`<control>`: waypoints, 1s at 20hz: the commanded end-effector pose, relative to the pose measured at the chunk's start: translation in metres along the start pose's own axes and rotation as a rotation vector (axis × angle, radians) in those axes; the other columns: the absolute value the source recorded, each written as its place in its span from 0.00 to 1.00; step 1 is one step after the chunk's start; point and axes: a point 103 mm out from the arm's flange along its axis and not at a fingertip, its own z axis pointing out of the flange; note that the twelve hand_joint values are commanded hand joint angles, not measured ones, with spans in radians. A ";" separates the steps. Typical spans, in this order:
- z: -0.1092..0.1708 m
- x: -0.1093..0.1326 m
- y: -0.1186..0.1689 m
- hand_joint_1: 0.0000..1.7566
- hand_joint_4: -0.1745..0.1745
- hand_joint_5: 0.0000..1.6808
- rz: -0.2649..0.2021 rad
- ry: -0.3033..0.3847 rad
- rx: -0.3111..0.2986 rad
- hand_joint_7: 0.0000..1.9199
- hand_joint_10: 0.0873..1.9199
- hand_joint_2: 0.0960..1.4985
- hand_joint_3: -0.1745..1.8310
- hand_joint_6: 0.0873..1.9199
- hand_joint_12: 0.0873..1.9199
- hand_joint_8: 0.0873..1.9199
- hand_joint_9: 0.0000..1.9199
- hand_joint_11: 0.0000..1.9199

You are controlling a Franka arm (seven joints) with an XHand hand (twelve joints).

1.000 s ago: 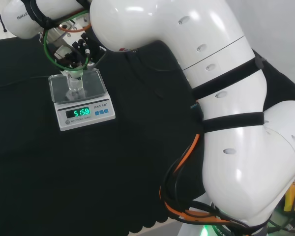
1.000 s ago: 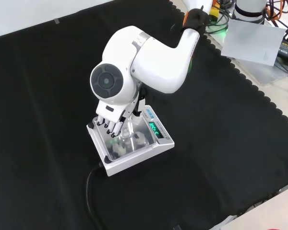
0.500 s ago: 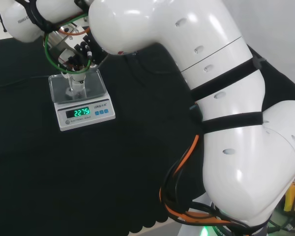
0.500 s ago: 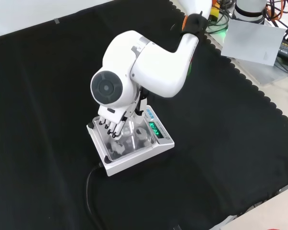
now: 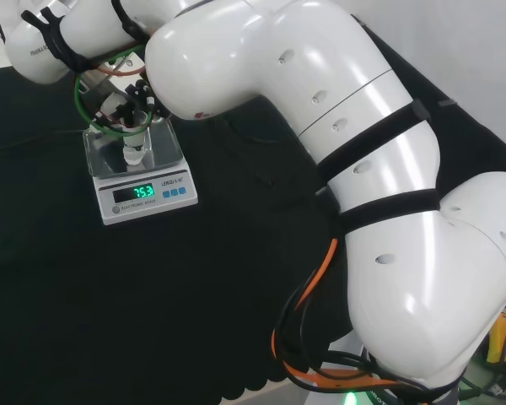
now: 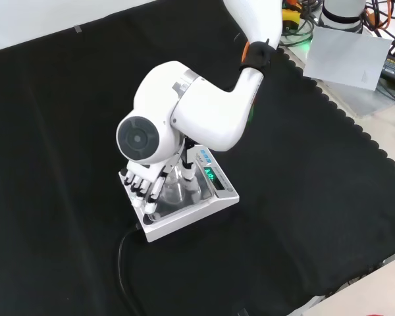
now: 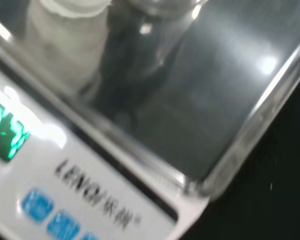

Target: Put the beaker on the electronic balance.

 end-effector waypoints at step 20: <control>-0.051 -0.048 -0.111 0.42 0.70 0.00 0.029 0.068 -0.164 0.02 0.34 0.57 0.00 0.00 0.77 0.00 0.00 0.00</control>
